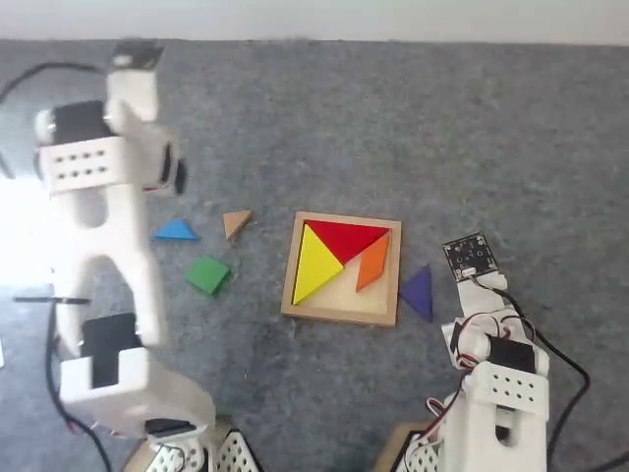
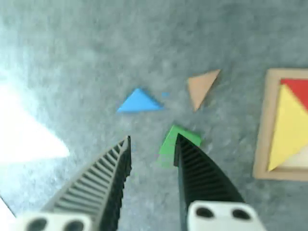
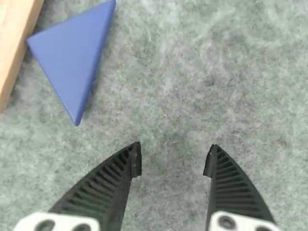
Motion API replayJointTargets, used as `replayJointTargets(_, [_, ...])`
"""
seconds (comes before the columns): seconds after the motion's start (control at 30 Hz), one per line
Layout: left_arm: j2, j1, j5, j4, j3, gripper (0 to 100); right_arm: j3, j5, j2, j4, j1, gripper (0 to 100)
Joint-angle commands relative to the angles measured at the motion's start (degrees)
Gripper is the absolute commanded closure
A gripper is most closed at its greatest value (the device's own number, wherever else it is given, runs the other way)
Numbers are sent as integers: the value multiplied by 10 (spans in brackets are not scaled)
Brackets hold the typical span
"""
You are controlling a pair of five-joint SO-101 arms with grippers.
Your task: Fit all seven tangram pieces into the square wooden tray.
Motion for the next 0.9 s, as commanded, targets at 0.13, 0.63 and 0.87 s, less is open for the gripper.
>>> replayJointTargets(0.13, [-36,-73,-64,-141,182,854,-2,8,0,-6,-5,783])
replayJointTargets(0.63, [-33,45,33,-233,328,818,-1,8,0,-5,-5,783])
replayJointTargets(0.87, [-40,98,-117,-171,348,815,-1,8,0,-5,-1,783])
